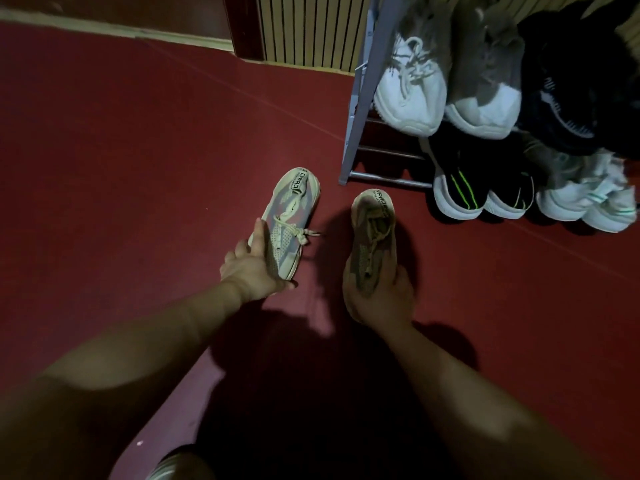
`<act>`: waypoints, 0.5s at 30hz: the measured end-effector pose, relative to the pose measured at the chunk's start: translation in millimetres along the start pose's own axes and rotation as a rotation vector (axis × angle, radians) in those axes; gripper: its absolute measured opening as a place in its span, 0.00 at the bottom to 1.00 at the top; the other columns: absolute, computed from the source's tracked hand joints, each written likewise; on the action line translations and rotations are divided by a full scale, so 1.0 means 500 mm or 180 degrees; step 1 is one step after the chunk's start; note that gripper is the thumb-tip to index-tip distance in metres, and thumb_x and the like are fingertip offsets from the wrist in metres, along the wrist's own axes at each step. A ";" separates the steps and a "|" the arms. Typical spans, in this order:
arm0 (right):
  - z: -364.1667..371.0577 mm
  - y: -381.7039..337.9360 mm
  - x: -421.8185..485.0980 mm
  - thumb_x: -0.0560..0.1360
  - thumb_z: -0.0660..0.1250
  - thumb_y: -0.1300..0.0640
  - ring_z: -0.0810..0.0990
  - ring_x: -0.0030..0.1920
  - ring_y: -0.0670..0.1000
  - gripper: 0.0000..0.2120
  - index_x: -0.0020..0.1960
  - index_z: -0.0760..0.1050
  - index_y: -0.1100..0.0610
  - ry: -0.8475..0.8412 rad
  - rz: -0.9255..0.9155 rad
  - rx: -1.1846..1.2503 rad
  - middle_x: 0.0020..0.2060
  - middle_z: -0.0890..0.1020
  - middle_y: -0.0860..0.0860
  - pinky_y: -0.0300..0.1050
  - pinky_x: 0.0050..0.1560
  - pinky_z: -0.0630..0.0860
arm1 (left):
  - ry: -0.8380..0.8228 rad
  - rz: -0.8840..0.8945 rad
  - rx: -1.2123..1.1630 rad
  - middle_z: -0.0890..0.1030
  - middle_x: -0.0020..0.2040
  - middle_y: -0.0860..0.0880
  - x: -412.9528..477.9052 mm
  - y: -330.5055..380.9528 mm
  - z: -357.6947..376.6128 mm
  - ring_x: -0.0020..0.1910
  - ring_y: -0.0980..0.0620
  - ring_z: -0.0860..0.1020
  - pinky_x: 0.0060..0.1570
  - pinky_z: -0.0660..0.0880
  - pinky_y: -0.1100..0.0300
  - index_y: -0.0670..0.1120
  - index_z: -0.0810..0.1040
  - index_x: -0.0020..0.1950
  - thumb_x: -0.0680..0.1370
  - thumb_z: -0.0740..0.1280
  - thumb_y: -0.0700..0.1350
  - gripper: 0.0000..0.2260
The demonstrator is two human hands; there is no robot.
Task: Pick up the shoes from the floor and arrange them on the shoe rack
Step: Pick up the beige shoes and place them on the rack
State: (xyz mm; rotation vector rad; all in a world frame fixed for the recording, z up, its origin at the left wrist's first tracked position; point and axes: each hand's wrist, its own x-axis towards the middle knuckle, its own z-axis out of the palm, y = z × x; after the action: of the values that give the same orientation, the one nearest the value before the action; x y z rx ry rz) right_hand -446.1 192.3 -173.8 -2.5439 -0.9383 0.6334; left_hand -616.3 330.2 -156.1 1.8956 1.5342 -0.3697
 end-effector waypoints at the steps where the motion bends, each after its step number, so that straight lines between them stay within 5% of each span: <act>1: 0.005 -0.004 -0.006 0.66 0.67 0.33 0.61 0.71 0.65 0.51 0.78 0.44 0.49 -0.0217 0.0042 -0.0093 0.73 0.57 0.65 0.58 0.69 0.61 | 0.0022 0.0012 -0.0049 0.51 0.76 0.39 -0.001 0.001 0.003 0.73 0.38 0.54 0.71 0.56 0.47 0.58 0.29 0.73 0.63 0.76 0.61 0.60; 3: 0.015 0.000 -0.009 0.66 0.70 0.35 0.50 0.75 0.63 0.55 0.77 0.38 0.49 -0.0575 0.0166 -0.0306 0.76 0.43 0.63 0.56 0.73 0.53 | 0.0095 0.0007 -0.0210 0.52 0.74 0.39 -0.001 0.005 0.010 0.73 0.39 0.55 0.71 0.57 0.48 0.60 0.31 0.74 0.63 0.77 0.59 0.59; 6: 0.019 0.004 -0.007 0.67 0.72 0.39 0.50 0.75 0.63 0.55 0.77 0.37 0.50 -0.0537 0.0161 -0.0331 0.75 0.41 0.64 0.54 0.73 0.53 | 0.0196 -0.0029 -0.0556 0.55 0.70 0.41 -0.001 0.015 0.017 0.70 0.40 0.58 0.69 0.60 0.50 0.62 0.33 0.74 0.64 0.76 0.55 0.57; 11: 0.006 0.014 -0.007 0.60 0.67 0.37 0.57 0.72 0.62 0.54 0.78 0.45 0.51 -0.0311 -0.0004 -0.0023 0.74 0.54 0.63 0.54 0.70 0.57 | 0.0356 0.0020 -0.0680 0.60 0.68 0.40 -0.003 0.028 0.019 0.68 0.38 0.61 0.68 0.62 0.49 0.60 0.38 0.75 0.64 0.75 0.60 0.53; 15: -0.016 0.045 0.010 0.57 0.64 0.38 0.69 0.64 0.61 0.51 0.77 0.54 0.52 0.0073 -0.0243 0.0783 0.67 0.67 0.61 0.58 0.64 0.69 | 0.0318 0.0122 -0.0851 0.60 0.71 0.40 -0.003 0.034 0.008 0.69 0.37 0.62 0.69 0.61 0.48 0.59 0.42 0.76 0.64 0.75 0.58 0.52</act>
State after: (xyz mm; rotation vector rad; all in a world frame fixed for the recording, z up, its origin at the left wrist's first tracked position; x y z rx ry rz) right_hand -426.7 178.3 -178.9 -2.2836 -0.8863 0.6526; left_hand -599.8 324.9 -152.5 1.7518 1.5253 -0.0491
